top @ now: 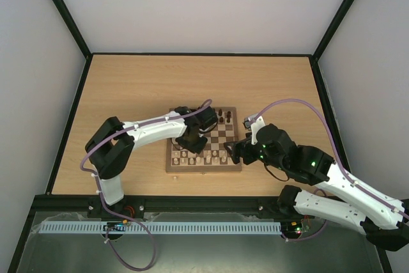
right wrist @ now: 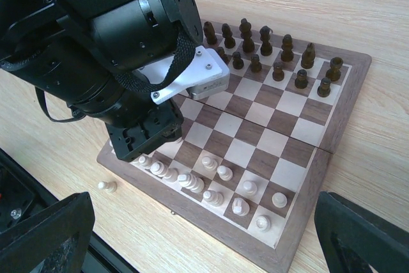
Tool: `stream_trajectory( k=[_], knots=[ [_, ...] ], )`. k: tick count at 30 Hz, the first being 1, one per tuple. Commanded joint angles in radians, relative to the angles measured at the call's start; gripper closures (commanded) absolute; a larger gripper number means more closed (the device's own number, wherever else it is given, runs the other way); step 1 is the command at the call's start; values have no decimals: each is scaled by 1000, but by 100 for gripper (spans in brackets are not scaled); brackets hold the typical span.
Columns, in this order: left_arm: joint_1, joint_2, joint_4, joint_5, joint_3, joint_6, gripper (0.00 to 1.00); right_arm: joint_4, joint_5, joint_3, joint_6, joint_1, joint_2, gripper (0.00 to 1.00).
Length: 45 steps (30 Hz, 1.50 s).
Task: Set up the chess pieces on the board
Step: Place the chess piece on the chessboard.
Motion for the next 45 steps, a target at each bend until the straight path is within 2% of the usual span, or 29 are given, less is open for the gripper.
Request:
stream_trajectory(
  k=[1,24,33,40,45],
  knots=[
    [-6,-25,6,14,-16,-12,87,11,-2,-10,-14,-2,3,5],
    [-28,-57,12,16,-62,-43,86,12,-6,-11,-16,-2,3,5],
    [-31,-59,8,13,-64,-48,83,12,-8,-11,-16,-2,1,5],
    [-32,-58,5,10,-62,-52,75,14,-10,-11,-17,-2,0,5],
    [-31,-60,-1,11,-49,-52,73,14,-9,-11,-17,-2,-2,5]
  ],
)
